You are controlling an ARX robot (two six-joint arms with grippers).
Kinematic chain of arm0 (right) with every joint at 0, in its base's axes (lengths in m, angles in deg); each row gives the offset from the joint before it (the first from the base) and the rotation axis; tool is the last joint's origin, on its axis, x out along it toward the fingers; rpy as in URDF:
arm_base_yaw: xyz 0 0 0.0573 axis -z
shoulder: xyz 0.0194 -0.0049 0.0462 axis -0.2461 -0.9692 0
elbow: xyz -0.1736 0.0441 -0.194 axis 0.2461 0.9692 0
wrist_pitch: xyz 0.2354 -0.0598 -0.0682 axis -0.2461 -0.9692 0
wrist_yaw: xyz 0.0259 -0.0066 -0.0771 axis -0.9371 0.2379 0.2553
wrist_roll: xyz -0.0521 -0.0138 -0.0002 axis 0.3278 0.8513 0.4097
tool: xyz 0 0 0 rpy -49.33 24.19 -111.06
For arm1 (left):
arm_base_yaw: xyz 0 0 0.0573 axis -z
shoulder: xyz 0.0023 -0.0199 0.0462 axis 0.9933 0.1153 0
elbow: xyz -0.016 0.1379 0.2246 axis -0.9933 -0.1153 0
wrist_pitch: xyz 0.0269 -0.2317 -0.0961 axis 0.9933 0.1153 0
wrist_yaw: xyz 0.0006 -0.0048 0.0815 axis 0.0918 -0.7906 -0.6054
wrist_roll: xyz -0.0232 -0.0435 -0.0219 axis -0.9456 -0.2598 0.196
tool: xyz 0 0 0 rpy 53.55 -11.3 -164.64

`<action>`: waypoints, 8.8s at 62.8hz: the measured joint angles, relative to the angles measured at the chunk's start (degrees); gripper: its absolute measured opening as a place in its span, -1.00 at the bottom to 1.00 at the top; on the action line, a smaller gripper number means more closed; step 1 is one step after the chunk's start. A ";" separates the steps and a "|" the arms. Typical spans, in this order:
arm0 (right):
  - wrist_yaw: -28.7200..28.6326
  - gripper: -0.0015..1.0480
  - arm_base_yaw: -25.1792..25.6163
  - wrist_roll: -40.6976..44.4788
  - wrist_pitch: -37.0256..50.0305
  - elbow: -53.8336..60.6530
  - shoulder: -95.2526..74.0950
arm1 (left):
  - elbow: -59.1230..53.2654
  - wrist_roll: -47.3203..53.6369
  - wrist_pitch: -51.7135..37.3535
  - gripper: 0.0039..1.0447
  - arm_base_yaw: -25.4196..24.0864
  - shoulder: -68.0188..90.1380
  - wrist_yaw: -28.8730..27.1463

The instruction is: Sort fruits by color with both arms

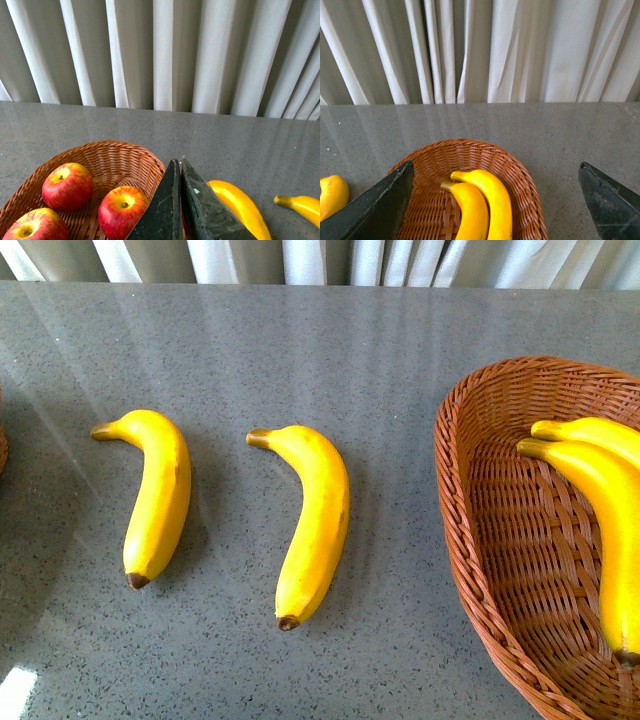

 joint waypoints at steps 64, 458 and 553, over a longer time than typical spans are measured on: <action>0.02 0.82 0.00 0.00 0.00 0.00 0.00 | 0.02 0.04 12.85 0.31 -0.04 -11.72 -0.02; -0.92 0.82 -17.16 -27.32 -3.91 -37.97 -79.69 | 0.02 0.17 12.85 0.83 0.00 -11.74 0.00; 4.17 0.82 -44.19 -66.58 -19.71 -74.07 -117.24 | 0.02 0.20 12.85 0.83 0.00 -11.74 0.00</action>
